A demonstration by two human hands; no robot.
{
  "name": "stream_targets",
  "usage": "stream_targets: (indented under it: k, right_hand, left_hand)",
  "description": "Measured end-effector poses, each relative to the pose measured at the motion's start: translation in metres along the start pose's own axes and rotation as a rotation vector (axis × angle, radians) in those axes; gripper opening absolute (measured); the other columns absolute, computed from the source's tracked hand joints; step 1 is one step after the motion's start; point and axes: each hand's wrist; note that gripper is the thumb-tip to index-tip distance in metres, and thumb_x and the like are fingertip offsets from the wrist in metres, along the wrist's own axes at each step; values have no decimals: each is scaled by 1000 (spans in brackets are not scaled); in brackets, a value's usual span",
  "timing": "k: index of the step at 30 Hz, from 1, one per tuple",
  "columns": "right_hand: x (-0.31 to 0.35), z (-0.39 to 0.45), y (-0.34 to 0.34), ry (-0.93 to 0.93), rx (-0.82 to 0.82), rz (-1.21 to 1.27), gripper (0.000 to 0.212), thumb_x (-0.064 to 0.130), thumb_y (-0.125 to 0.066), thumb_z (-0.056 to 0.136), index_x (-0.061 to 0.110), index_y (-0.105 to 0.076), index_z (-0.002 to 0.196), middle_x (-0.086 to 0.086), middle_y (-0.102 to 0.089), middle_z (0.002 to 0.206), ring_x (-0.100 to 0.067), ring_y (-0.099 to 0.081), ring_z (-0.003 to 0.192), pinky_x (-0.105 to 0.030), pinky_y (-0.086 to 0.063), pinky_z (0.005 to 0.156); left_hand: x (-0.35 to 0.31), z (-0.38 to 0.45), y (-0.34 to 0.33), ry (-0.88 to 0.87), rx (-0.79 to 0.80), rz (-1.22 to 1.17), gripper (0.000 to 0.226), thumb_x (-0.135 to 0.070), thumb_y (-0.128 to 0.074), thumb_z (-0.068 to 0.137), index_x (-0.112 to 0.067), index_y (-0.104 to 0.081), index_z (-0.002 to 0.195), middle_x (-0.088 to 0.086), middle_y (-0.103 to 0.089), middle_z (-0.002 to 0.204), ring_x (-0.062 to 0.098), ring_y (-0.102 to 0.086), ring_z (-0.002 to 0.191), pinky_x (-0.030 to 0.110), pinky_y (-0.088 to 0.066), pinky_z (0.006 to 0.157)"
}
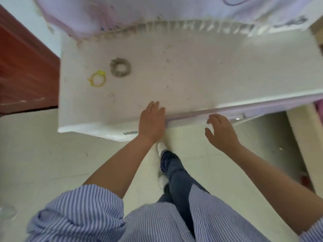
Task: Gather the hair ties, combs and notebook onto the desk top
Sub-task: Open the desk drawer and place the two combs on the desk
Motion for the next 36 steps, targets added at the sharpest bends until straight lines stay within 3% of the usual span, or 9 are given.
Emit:
stream_targets:
  k: [7, 9, 11, 14, 18, 25, 31, 34, 36]
  right_hand:
    - [-97, -5, -11, -153, 126, -199, 46, 13, -54, 87, -6, -43, 128, -23, -51, 131, -35, -47, 120, -43, -38, 99]
    - [-112, 12, -24, -135, 141, -204, 54, 17, -51, 89, -2, -33, 136, -20, -42, 141, -31, -38, 131, -43, -30, 108]
    - [-123, 26, -41, -118, 166, -221, 56, 23, -49, 91, 1, -29, 139, -16, -36, 146, -27, -30, 136, -43, -23, 112]
    - [-135, 37, -56, -74, 132, -224, 48, 28, -49, 91, -2, -42, 128, -21, -47, 134, -30, -38, 128, -45, -35, 102]
    - [-143, 39, -52, -63, -8, -190, 35, 29, -48, 91, 0, -59, 107, -21, -64, 112, -33, -53, 111, -44, -38, 92]
    - [-145, -41, -56, -37, -18, -138, 21, 12, -70, 77, -8, -66, 82, -28, -70, 79, -40, -65, 82, -45, -52, 70]
    - [-157, -69, -66, -38, 418, -242, 46, 31, -45, 93, 6, -40, 131, -17, -50, 132, -31, -43, 124, -41, -40, 97]
    - [-161, -69, -46, 23, 523, -227, 44, 28, -44, 94, 6, -39, 132, -14, -49, 134, -29, -44, 123, -38, -40, 99]
    - [-163, -68, -23, 89, 586, -69, 26, 20, -46, 93, 6, -57, 111, -13, -63, 113, -26, -56, 103, -36, -46, 87]
  left_hand:
    - [-87, 0, -58, -13, -35, 23, 65, -7, -46, 86, -5, -18, 145, 14, -10, 157, 27, -4, 146, 42, -8, 119]
    - [-95, 5, -62, 27, -126, 44, 67, -2, -58, 76, 2, -34, 138, 22, -28, 151, 39, -22, 140, 50, -21, 115]
    - [-100, 9, -70, 13, -238, 126, 67, 3, -74, 56, 9, -55, 121, 30, -53, 131, 50, -48, 120, 63, -40, 96]
    - [-109, 13, -81, 64, -340, 184, 65, 7, -78, 46, 12, -62, 109, 32, -62, 117, 52, -57, 107, 67, -46, 82]
    - [-125, 15, -84, 191, -321, 36, 48, -5, -74, 69, 12, -58, 111, 33, -60, 119, 50, -53, 114, 63, -37, 99]
    - [-119, -40, -90, 99, -253, -138, 19, -4, -76, 72, 6, -61, 79, 24, -65, 81, 40, -58, 79, 43, -49, 70]
    - [-125, -69, -120, 48, -168, -79, 28, 3, -84, 56, 9, -58, 61, 25, -62, 60, 40, -60, 56, 32, -40, 62]
    - [-119, -68, -124, 3, -156, -40, 30, -1, -88, 53, 5, -59, 58, 21, -63, 56, 35, -61, 53, 30, -40, 59]
    - [-116, -64, -119, -14, -84, -85, 29, -12, -86, 61, 3, -61, 66, 15, -64, 64, 33, -61, 63, 33, -50, 59]
Point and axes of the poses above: each hand's wrist, its own z-axis towards the middle knuckle, its own y-axis out of the back of the hand, x = y × z
